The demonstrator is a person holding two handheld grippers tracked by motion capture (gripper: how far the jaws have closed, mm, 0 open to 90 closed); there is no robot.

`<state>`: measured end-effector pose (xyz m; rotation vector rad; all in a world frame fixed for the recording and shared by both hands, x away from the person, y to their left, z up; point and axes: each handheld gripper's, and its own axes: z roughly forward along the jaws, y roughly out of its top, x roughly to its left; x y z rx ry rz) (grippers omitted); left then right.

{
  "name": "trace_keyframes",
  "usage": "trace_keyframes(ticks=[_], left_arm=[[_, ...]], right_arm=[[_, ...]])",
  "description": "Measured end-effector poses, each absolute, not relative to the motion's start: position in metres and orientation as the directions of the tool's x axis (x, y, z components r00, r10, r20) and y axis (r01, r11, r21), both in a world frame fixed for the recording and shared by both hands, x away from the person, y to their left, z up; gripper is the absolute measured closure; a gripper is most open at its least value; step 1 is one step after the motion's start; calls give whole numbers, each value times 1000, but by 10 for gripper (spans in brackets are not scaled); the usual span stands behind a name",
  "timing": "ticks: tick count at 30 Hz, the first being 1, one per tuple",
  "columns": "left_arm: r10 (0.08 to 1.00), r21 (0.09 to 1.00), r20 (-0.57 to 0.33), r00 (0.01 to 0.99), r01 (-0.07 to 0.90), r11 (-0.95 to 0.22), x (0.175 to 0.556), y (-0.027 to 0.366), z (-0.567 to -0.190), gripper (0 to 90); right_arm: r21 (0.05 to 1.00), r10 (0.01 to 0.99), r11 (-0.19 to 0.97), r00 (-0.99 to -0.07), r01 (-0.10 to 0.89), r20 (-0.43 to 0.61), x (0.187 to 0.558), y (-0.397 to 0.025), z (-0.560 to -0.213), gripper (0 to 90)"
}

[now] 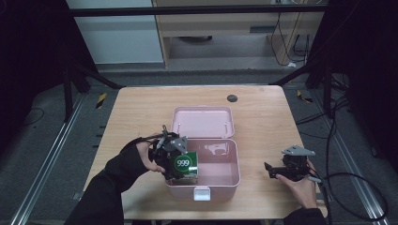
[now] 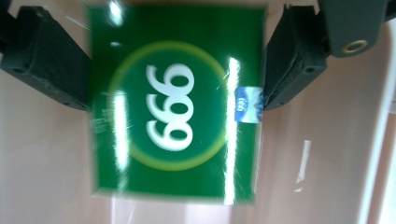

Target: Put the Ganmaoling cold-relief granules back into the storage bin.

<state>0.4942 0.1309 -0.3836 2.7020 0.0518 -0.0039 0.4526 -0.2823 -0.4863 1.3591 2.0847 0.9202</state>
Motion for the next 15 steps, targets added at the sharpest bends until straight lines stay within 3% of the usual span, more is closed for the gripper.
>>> trace_keyframes(ticks=[2, 10, 15], left_arm=[[39, 467, -3, 999, 36, -883, 493, 134, -374, 131], [38, 490, 59, 998, 4, -872, 483, 143, -345, 149], [85, 523, 91, 992, 25, -852, 479, 162, -326, 170]], right_arm=[[753, 921, 279, -389, 595, -34, 453, -282, -486, 26], [755, 921, 279, -387, 593, -37, 453, -283, -486, 26], [757, 922, 276, -386, 592, -35, 452, -284, -485, 26]])
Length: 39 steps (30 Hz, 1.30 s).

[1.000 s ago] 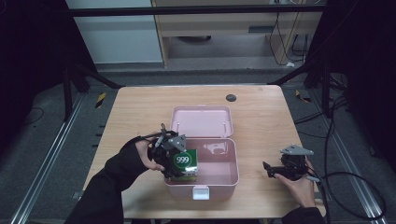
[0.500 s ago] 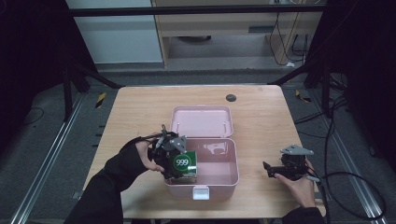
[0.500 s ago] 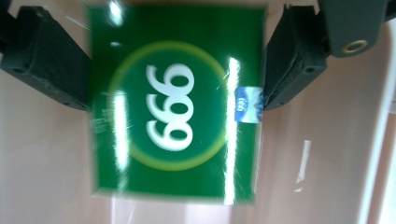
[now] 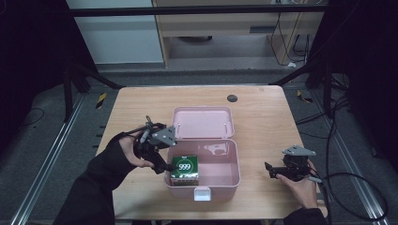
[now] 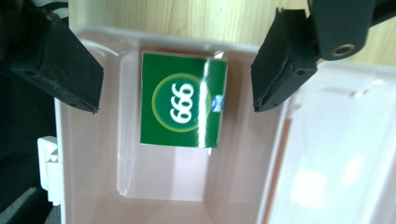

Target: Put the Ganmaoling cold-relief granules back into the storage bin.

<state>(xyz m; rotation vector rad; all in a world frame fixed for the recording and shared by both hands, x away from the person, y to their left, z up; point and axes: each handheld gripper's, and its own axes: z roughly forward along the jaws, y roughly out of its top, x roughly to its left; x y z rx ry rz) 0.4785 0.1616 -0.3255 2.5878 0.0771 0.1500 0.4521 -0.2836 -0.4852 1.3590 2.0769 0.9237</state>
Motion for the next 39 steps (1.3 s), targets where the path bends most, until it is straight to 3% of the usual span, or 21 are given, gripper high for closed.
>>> trace_keyframes(ticks=[9, 19, 22, 31, 34, 39], left_arm=[[196, 555, 87, 977, 116, -824, 474, 204, -328, 200], [360, 620, 41, 932, 259, -740, 467, 254, -368, 246], [456, 638, 14, 890, 343, -689, 465, 268, -391, 251], [570, 692, -53, 820, 441, -571, 464, 280, -427, 228], [660, 682, -60, 749, 514, -521, 468, 288, -442, 221], [745, 706, -56, 664, 554, -441, 472, 297, -457, 219]], right_arm=[[757, 926, 265, -377, 597, -27, 451, -284, -485, 26], [761, 927, 264, -374, 593, -30, 449, -286, -485, 30], [762, 930, 257, -368, 595, -27, 449, -286, -486, 32], [762, 933, 251, -359, 597, -26, 447, -286, -487, 31], [761, 934, 253, -357, 597, -31, 447, -285, -488, 31], [764, 938, 245, -345, 597, -31, 447, -286, -490, 32]])
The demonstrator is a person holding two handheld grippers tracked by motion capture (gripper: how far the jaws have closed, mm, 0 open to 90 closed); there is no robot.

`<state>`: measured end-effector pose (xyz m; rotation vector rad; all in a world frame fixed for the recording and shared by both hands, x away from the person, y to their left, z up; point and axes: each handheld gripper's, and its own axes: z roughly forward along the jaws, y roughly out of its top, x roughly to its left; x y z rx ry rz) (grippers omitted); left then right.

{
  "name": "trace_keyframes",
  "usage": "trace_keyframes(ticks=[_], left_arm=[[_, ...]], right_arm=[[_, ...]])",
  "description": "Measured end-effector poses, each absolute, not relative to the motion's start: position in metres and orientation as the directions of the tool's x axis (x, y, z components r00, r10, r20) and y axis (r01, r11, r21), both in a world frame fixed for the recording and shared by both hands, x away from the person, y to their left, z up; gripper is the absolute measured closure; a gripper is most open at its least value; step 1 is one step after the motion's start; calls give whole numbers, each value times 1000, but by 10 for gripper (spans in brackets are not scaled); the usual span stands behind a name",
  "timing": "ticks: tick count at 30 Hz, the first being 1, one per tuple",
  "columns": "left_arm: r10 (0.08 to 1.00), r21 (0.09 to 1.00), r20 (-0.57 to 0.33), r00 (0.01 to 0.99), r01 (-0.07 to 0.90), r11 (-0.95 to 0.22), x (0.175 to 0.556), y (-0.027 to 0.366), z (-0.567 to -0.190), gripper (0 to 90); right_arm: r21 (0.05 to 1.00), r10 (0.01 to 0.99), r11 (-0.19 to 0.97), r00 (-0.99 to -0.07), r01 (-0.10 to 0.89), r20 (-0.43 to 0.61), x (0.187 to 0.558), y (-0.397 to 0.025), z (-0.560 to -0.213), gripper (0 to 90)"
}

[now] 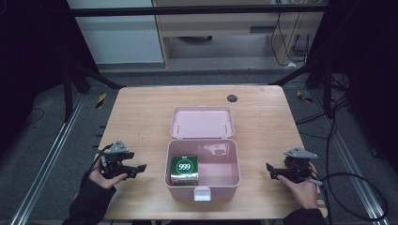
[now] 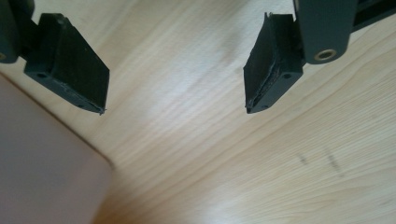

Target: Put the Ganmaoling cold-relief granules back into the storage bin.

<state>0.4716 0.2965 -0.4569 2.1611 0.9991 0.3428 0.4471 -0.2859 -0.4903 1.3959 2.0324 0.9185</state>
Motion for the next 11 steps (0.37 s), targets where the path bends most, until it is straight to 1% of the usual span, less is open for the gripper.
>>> trace_keyframes(ticks=[1, 2, 4, 8, 11], left_arm=[[745, 706, -56, 664, 554, -441, 472, 297, -457, 218], [779, 718, -56, 624, 568, -403, 472, 300, -462, 217], [805, 724, -57, 591, 580, -374, 473, 304, -465, 214], [862, 740, -89, 499, 612, -278, 472, 318, -473, 207], [871, 745, -113, 478, 621, -244, 471, 324, -475, 206]], right_arm=[[763, 939, 240, -342, 600, -27, 447, -285, -491, 32], [762, 940, 243, -340, 600, -33, 448, -285, -492, 32], [760, 944, 235, -327, 606, -31, 448, -284, -494, 32], [763, 951, 230, -307, 604, -44, 448, -286, -495, 32], [766, 956, 215, -292, 606, -37, 448, -288, -496, 32]])
